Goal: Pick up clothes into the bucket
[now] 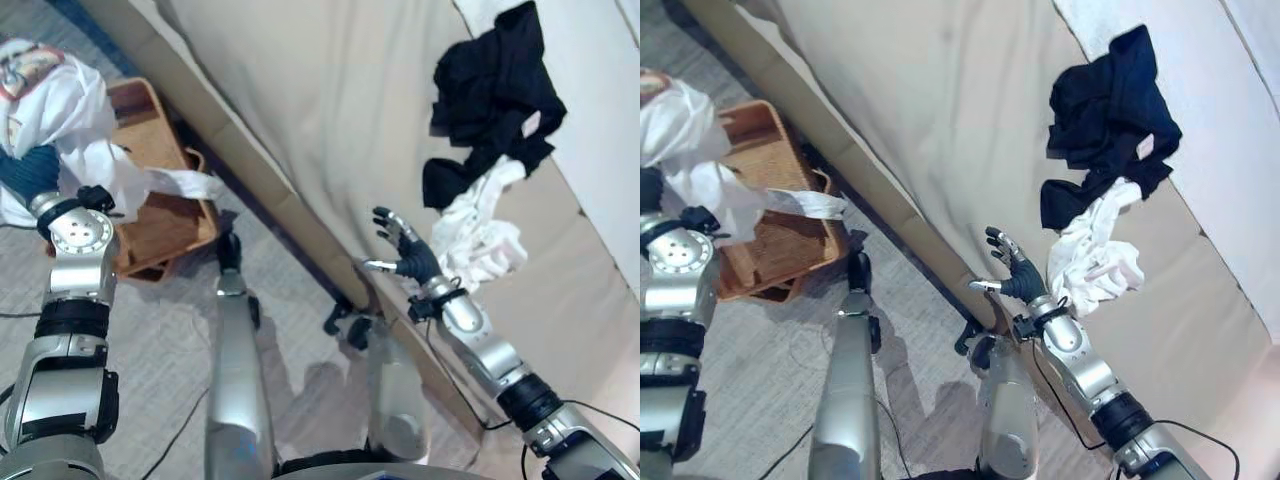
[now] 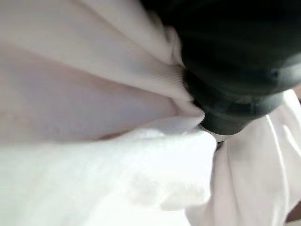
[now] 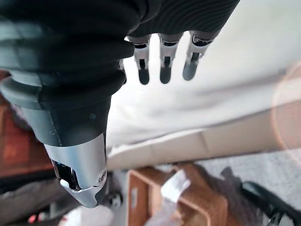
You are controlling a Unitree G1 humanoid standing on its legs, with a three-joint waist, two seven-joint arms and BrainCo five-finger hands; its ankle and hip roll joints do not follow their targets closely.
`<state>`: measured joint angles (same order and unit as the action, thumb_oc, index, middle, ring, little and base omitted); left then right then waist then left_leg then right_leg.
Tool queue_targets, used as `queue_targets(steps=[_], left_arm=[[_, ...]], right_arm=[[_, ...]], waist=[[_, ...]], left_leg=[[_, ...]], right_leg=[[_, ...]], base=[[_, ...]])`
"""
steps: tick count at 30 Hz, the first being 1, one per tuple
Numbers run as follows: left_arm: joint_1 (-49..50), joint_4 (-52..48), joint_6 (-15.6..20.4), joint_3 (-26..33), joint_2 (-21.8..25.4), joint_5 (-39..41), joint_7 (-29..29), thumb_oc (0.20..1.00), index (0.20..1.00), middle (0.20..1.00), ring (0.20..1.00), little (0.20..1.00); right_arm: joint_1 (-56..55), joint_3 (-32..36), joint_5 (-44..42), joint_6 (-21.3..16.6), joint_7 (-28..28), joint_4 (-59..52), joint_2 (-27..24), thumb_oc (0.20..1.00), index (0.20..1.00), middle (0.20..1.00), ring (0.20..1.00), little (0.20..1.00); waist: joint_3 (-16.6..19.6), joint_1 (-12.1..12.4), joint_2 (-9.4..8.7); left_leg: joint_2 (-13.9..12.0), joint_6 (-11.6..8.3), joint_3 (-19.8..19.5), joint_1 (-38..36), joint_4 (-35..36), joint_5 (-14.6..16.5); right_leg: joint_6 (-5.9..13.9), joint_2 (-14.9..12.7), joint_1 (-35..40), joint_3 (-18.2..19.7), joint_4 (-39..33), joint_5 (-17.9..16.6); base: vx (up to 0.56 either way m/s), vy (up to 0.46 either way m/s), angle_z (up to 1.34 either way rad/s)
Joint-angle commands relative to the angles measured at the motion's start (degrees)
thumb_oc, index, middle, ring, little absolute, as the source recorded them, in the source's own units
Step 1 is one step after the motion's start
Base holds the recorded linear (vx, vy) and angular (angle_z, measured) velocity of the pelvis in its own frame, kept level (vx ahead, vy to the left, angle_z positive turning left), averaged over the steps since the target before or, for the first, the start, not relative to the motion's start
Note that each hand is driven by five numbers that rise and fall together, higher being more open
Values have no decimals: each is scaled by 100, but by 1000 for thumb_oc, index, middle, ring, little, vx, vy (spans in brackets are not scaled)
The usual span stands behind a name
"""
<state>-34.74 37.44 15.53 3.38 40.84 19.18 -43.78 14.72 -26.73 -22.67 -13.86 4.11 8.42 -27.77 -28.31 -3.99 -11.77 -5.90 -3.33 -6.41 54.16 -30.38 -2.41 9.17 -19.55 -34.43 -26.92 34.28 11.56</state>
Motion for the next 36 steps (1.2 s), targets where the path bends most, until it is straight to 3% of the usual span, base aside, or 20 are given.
queue_targets(steps=[1, 6, 12, 15, 16, 21, 27, 28, 29, 36], left_arm=[[-429, -76, 201, 111, 544, -11, -85, 200, 200, 200, 200, 200], [-702, 594, -118, -256, 570, -105, 196, 200, 200, 200, 200, 200], [-780, 982, -246, -238, 567, 4, 234, 200, 200, 200, 200, 200], [-931, 1739, -426, -172, 672, 116, 320, 200, 200, 200, 200, 200], [-848, 1376, -480, -192, 610, 3, 169, 200, 200, 200, 200, 200], [-713, 1467, -590, 62, 705, 112, 23, 200, 200, 200, 200, 200], [-640, 1430, -588, 22, 957, 63, 230, 200, 200, 200, 200, 200], [-633, 1238, -539, -59, 957, 123, 407, 840, 840, 840, 840, 840], [-628, 1231, -541, -60, 956, 126, 410, 1000, 1000, 1000, 1000, 1000], [-565, 840, -373, -171, 987, 8, 637, 1000, 1000, 1000, 1000, 1000]], right_arm=[[-153, 230, -50, -405, 92, -347, 68, 1000, 1000, 1000, 1000, 1000], [-365, 422, -26, -469, 35, -597, -144, 1000, 1000, 1000, 1000, 1000], [-517, 558, -40, -501, -16, -777, -266, 1000, 1000, 1000, 1000, 1000], [-501, 565, -63, -529, -41, -838, -336, 1000, 1000, 1000, 1000, 1000], [-571, 613, -59, -533, -42, -942, -384, 1000, 1000, 1000, 1000, 1000], [-769, 763, -218, -544, -111, -1133, -532, 1000, 1000, 1000, 1000, 1000], [-833, 867, -390, -533, -211, -1216, -580, 1000, 1000, 1000, 1000, 1000], [-842, 908, -416, -514, -213, -1217, -562, 1000, 1000, 1000, 1000, 1000], [-847, 913, -416, -512, -214, -1219, -561, 1000, 1000, 1000, 1000, 1000], [-781, 1001, -468, -471, -253, -1082, -468, 1000, 1000, 1000, 1000, 1000]], waist=[[-149, 265, -523], [-149, 83, -478], [-149, 46, -463], [-149, -7, -488], [-149, 6, -474], [-149, 11, -487], [-149, 12, -485], [-149, 9, -472], [-149, 12, -471], [-149, 17, -449]], left_leg=[[29, 119, -108, 191, -897, 1095], [33, 134, -185, 502, -954, 1061], [28, 150, -211, 581, -1067, 1111], [-20, 145, -224, 583, -1111, 1123], [-13, 150, -234, 608, -1120, 1127], [-47, 138, -245, 605, -1086, 1106], [-80, 125, -261, 583, -1031, 1084], [-75, 123, -249, 564, -983, 1069], [-75, 123, -249, 562, -979, 1066], [-123, 109, -177, 383, -845, 1036]], right_leg=[[294, -371, -210, 331, -304, -873], [304, -372, -502, 278, -255, -881], [302, -351, -582, 278, -212, -852], [297, -318, -586, 289, -204, -833], [299, -314, -607, 283, -197, -841], [288, -259, -599, 274, -229, -845], [296, -226, -536, 232, -313, -869], [300, -214, -514, 214, -349, -883], [300, -213, -512, 212, -352, -885], [351, -177, -362, 194, -537, -1000]], base=[[43, 42, -9], [15, 42, 9], [7, 4, 1], [0, 0, 0], [0, 0, 0], [0, 0, 0], [-4, 0, -2], [0, 0, 0], [0, 0, 0], [-1, 8, -1]])
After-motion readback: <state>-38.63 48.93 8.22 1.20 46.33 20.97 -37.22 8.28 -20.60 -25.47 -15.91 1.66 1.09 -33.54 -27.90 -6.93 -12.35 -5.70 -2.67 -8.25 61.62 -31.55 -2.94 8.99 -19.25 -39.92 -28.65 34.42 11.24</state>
